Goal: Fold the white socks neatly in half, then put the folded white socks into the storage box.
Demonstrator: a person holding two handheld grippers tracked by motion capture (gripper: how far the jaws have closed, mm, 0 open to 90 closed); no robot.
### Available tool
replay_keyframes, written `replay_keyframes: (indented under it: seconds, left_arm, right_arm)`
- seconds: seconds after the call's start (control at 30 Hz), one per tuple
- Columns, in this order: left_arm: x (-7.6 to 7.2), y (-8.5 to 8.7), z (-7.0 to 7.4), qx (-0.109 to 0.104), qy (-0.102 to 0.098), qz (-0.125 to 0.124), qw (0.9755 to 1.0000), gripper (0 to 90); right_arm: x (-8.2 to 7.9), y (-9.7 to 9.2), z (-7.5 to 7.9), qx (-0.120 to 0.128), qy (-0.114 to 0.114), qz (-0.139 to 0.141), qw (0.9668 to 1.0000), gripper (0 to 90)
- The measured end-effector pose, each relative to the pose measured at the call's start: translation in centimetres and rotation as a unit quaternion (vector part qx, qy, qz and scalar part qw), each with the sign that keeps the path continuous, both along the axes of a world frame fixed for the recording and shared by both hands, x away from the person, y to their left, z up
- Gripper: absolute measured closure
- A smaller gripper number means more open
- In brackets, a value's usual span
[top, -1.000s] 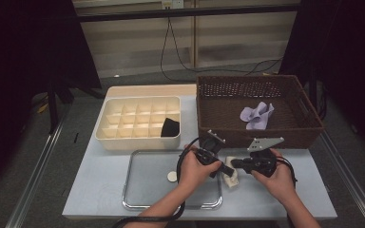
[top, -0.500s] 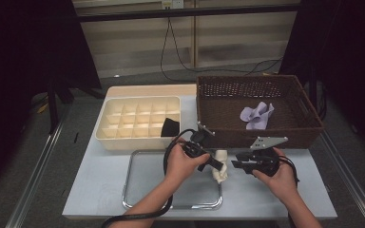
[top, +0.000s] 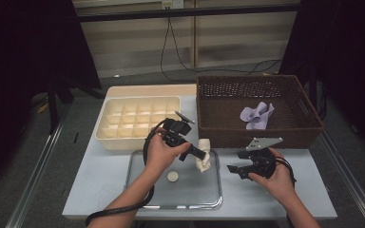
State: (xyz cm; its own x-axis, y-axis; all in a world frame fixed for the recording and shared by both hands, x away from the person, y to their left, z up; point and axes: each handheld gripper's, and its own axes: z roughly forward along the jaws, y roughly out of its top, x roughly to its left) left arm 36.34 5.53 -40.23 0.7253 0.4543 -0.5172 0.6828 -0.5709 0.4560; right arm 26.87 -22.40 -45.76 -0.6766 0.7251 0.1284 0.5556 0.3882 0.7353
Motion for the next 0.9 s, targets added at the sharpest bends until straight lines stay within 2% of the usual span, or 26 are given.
replay_keyframes:
  seconds: [0.17,0.27,0.3,0.37,0.53,0.57,0.8,0.83,0.9]
  left_arm:
    - [0.6,1.3,0.7,0.004,0.002,0.011,0.9999,69.2]
    - [1.0,2.1,1.1,0.009,-0.004,0.016,0.9998,69.3]
    - [1.1,2.3,1.3,0.001,-0.002,0.026,0.9997,69.2]
    - [1.3,2.8,1.6,0.011,-0.007,0.021,0.9997,69.2]
    - [1.7,3.5,2.4,0.006,-0.008,0.038,0.9992,69.2]
    - [2.0,3.9,2.6,0.013,-0.014,0.028,0.9994,69.2]
    - [2.8,5.3,3.8,0.01,-0.018,0.054,0.9983,69.0]
    - [3.1,5.7,3.9,0.011,-0.021,0.048,0.9986,69.0]
    - [3.4,6.1,4.1,0.014,-0.019,0.05,0.9985,69.0]
  right_arm:
    - [0.0,0.2,-0.1,0.0,0.003,0.001,1.0,26.1]
    - [0.0,0.2,-0.2,0.002,0.005,0.001,1.0,22.9]
    - [0.0,0.1,-0.2,0.003,0.005,0.0,1.0,22.9]
    - [0.1,0.0,-0.2,0.002,0.005,-0.001,1.0,21.9]
    - [0.2,0.1,-0.2,0.002,0.007,0.001,1.0,19.7]
    - [0.2,0.2,-0.2,0.0,0.007,0.0,1.0,19.4]
    - [0.3,0.2,-0.3,0.001,0.01,0.008,0.9999,16.5]
    - [0.3,0.3,-0.4,0.001,0.009,0.008,0.9999,16.3]
    - [0.3,0.3,-0.4,-0.001,0.01,0.011,0.9999,15.4]
